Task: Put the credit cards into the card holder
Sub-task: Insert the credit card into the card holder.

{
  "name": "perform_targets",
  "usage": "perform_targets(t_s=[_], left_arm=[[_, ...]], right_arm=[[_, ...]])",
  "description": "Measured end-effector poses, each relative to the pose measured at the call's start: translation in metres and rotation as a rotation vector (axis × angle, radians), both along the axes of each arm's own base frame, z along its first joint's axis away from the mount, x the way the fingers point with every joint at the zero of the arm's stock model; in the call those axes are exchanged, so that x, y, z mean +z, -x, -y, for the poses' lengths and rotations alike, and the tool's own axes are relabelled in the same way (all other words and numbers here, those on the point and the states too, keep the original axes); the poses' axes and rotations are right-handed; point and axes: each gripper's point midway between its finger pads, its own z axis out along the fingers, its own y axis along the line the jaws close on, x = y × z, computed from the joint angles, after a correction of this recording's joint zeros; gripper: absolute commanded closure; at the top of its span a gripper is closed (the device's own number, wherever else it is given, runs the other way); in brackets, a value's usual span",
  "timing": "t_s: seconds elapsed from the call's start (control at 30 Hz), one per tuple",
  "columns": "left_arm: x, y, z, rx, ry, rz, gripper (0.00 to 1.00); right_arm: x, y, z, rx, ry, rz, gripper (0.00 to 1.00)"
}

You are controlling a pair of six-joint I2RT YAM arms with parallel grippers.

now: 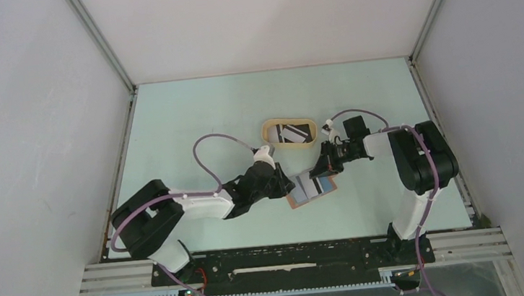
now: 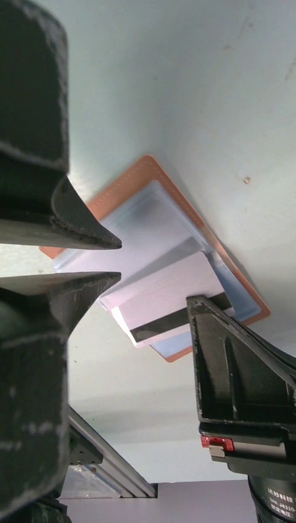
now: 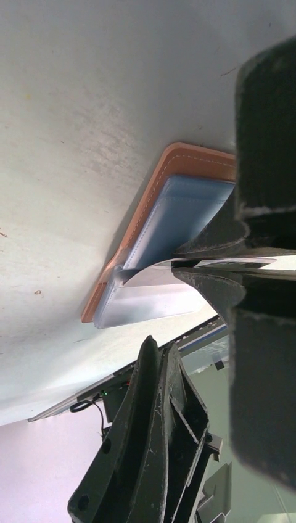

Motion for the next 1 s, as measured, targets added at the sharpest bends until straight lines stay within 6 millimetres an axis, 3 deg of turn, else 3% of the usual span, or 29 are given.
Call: perform_targets(t_s=[0.13,0.37,0.57,1.0], left_arm=[[-0.005,0.01,-0.01,0.004,-0.008,-0.021,0.63],[-0.012,0.018,-0.013,0.004,-0.02,-0.049,0.58],[-0.023,0.019,-0.015,0.009,-0.039,-0.069,0.59],[-0.025,0.018,-0.013,0.009,-0.041,-0.072,0.63]], right_arm=[[0.0,0.0,-0.001,0.003,0.0,-0.001,0.88],[0.001,0.0,-0.006,0.019,0.001,0.0,0.88],[-0.001,0.001,-0.007,0.024,0.001,-0.008,0.88],[-0.001,0.004,-0.014,0.048,-0.006,-0.013,0.86]])
